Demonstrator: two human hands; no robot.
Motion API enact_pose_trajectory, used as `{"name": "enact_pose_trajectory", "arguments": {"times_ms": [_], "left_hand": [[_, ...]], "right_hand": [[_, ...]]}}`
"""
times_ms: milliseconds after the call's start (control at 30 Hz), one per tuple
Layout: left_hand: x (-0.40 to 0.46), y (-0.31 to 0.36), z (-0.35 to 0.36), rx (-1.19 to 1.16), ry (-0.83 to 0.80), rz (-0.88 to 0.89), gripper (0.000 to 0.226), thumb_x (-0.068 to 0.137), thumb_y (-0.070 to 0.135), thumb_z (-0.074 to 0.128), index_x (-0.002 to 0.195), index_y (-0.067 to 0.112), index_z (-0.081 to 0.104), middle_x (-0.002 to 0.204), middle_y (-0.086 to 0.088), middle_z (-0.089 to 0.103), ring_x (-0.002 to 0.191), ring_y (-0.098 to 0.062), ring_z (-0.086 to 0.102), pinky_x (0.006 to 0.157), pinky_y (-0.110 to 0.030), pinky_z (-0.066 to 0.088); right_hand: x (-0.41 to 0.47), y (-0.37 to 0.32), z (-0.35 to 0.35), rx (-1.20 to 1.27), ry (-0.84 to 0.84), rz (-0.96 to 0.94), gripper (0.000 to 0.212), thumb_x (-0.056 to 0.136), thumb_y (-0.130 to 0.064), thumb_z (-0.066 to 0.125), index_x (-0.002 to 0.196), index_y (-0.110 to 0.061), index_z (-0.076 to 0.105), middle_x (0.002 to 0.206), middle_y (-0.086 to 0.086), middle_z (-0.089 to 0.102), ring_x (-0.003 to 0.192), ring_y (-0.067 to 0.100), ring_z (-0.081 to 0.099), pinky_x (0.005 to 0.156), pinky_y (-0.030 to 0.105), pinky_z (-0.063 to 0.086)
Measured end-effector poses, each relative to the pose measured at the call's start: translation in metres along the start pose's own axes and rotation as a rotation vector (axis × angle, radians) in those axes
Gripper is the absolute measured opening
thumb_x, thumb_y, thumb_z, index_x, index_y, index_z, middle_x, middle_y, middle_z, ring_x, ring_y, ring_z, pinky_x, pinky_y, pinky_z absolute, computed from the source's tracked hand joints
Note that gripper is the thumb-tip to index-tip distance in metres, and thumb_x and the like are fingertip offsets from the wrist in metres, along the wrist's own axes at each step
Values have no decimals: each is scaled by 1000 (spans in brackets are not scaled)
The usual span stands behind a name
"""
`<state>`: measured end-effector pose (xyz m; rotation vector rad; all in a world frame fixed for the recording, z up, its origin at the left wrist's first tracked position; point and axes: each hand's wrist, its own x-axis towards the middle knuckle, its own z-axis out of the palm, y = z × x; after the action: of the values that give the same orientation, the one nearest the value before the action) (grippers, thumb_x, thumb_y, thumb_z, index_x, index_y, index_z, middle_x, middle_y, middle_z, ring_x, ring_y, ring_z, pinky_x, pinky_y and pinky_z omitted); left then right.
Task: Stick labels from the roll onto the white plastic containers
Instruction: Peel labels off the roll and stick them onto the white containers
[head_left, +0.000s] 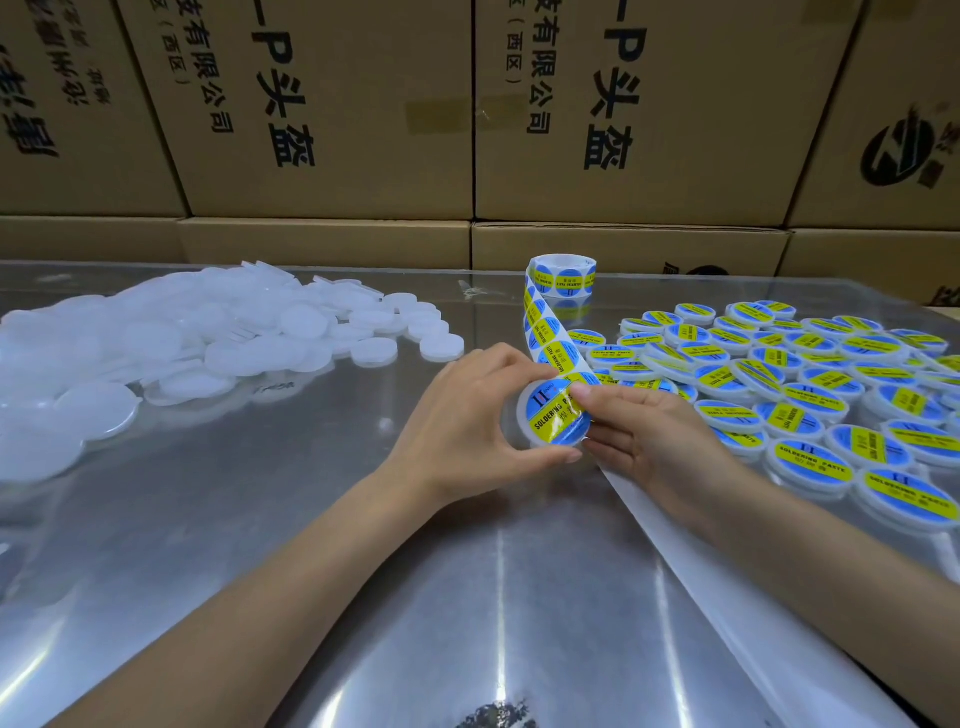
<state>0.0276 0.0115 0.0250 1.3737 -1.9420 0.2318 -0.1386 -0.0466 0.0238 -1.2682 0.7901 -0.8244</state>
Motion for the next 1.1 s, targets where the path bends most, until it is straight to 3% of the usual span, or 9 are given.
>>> {"name": "enact_pose_trajectory", "arguments": {"times_ms": [167,433,500,633,733,833,933,1000,1100], "left_hand": [[1,1,-1,12,-5,-3,61,66,51,80,114,15,66,99,1,62,87,-17,58,77,-37,45],[0,4,-1,3,18,-17,60,64,52,80,111,16,68,96,2,62,85,-15,58,77,-32,44],[0,5,-1,-14,41,-29,58,63,53,81,108,17,69,94,4,63,82,-10,56,76,-24,42],[1,10,-1,-80,88,-75,54,61,51,82,103,20,70,91,7,64,77,-2,50,74,-16,37],[2,14,-2,-118,131,-88,51,60,47,85,100,19,70,88,8,63,76,-3,52,72,-17,40],[3,15,-4,-123,152,-88,52,60,45,86,99,16,69,88,9,63,77,-5,53,72,-17,41],[1,12,-5,-95,133,-83,52,59,47,85,98,17,69,89,7,64,76,-5,53,72,-21,43],[0,11,-4,-80,123,-83,52,58,49,85,97,18,69,88,7,64,74,-2,49,72,-22,42],[1,13,-2,-93,137,-63,53,59,51,83,99,19,69,87,9,63,74,-1,48,72,-20,40]], "right_hand": [[0,2,0,-7,28,-15,17,83,-25,66,92,-11,72,99,11,73,91,19,63,86,26,50],[-3,3,5,-31,81,-79,16,84,-21,67,90,-7,72,103,19,70,90,23,59,94,38,48],[-4,5,8,-63,124,-148,12,83,-19,68,85,-8,71,93,14,73,85,19,63,88,37,50],[-6,7,12,-228,183,-451,10,82,-8,69,75,-13,66,70,-9,68,66,3,63,62,15,47],[-4,5,10,-416,200,-547,11,83,-16,69,77,-24,63,105,-16,65,79,9,67,65,20,48],[-2,7,5,-532,219,-594,12,82,-27,70,82,-36,63,132,-23,41,92,-1,63,77,16,48],[-4,6,7,-582,200,-596,46,78,-30,73,110,-55,50,138,-19,27,102,-1,58,81,13,46],[-2,1,3,-572,232,-567,67,74,-25,77,123,-48,37,132,-10,34,100,8,58,76,11,48],[-5,-7,3,-416,171,-389,42,73,-43,67,106,-21,54,83,-6,64,59,3,57,53,10,43]]}}
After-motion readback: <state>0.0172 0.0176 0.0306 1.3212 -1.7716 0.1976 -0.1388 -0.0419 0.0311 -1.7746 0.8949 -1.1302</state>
